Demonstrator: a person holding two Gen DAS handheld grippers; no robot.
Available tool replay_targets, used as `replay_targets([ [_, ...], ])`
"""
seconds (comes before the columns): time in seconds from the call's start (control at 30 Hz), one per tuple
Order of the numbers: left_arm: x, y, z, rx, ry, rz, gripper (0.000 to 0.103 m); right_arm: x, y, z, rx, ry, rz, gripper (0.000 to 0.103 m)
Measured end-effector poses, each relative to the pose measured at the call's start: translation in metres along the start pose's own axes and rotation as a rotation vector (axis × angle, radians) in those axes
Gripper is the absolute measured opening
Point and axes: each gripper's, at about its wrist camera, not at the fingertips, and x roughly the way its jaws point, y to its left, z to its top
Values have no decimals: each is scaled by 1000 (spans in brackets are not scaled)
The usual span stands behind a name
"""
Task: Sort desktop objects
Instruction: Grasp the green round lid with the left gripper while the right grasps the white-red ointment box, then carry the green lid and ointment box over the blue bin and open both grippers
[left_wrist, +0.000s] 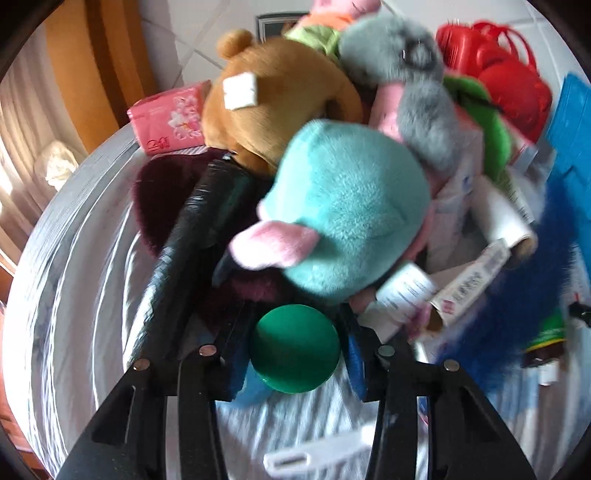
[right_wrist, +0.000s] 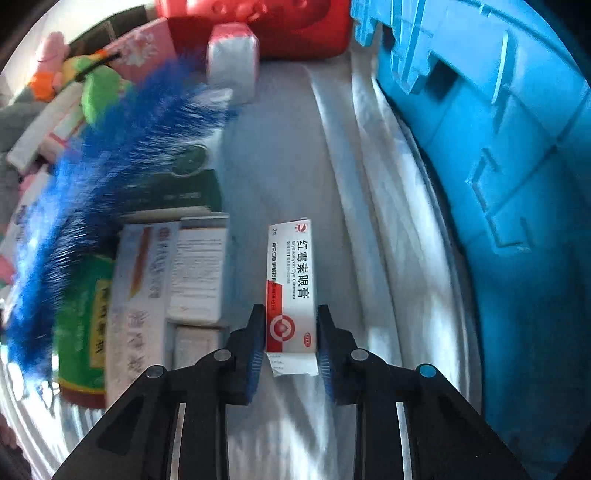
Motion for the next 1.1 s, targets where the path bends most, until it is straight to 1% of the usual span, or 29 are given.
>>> replay_targets([
  [0.17,-43,4,-13,9,-71,-24,43,-40,5,-18,-25,-48,60,26],
  [0.27,-63,7,-17,-2,-103,-42,43,-68,10,-30,-54,-93,88,26],
  [0.4,-99,4,-17,8,-169,-54,43,-109,12,-40,-84,-177,126,26],
  [0.47,-116,2,-17,23,-205,-55,43,-133,16,-43,-99,-235,137,26],
  [0.5,-127,-3,-17,34,-226,-55,43,-150,15,-47,-107,-270,143,26],
  [0.53,-138,-8,-17,48,-245,-54,43,-158,18,-42,-111,-290,145,26],
  [0.6,-155,-16,-16,72,-274,-52,43,-182,24,-45,-126,-348,146,26],
  [0.63,-166,-22,-16,81,-292,-59,43,-197,25,-50,-136,-384,145,26],
  [0.77,-205,-46,-16,113,-368,-104,43,-242,24,-60,-154,-478,159,26],
  [0.9,-240,-78,-16,150,-436,-150,43,-287,7,-73,-159,-577,161,26],
  [0.97,-257,-98,-14,163,-468,-185,43,-303,-5,-77,-164,-609,160,26],
  [1.07,-285,-134,-12,185,-523,-232,43,-331,-34,-84,-165,-671,151,26],
  [1.1,-298,-152,-12,199,-548,-250,43,-342,-47,-85,-162,-697,141,26],
])
